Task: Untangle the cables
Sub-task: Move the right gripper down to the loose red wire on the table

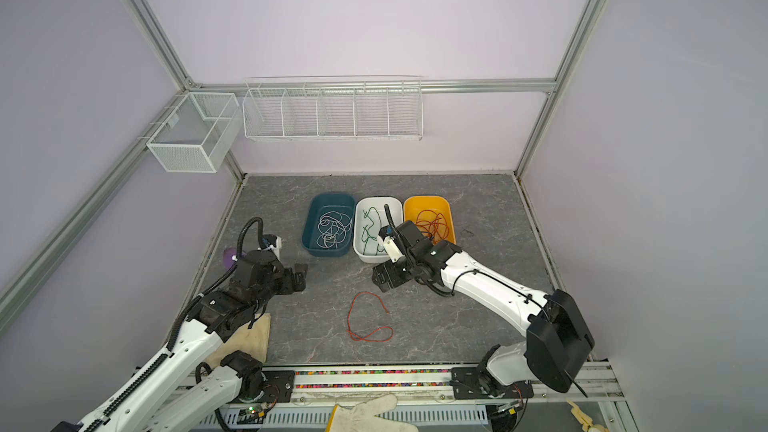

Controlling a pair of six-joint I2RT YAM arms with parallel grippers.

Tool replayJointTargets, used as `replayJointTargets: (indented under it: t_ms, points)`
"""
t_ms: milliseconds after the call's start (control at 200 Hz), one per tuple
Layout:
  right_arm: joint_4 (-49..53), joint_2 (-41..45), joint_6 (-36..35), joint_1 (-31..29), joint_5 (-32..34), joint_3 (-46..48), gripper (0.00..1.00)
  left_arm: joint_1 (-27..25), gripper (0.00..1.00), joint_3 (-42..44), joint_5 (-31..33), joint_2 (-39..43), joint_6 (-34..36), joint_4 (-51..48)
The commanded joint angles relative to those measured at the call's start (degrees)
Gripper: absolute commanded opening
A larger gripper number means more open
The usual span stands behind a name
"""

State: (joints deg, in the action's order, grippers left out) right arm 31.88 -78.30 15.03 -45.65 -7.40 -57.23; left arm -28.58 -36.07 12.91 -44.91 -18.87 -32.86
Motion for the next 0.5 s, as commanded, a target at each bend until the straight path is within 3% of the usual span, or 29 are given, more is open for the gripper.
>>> replayJointTargets:
  t_ms: [0,235,495]
  points:
    - [-1.36,4.64,0.59,-2.83,0.68,4.66,0.96,-0.33,0.99,0.65,-0.69,0.34,0.22,0.43]
    - [-4.06,10.56,2.32,-10.75,3.20,13.59,1.00,-0.34,0.99,0.65,-0.54,0.43,0.37,0.45]
    - [-7.32,8.45,3.20,-17.26,5.44,17.15,0.98,-0.34,0.99,0.65,-0.68,0.35,0.33,0.43]
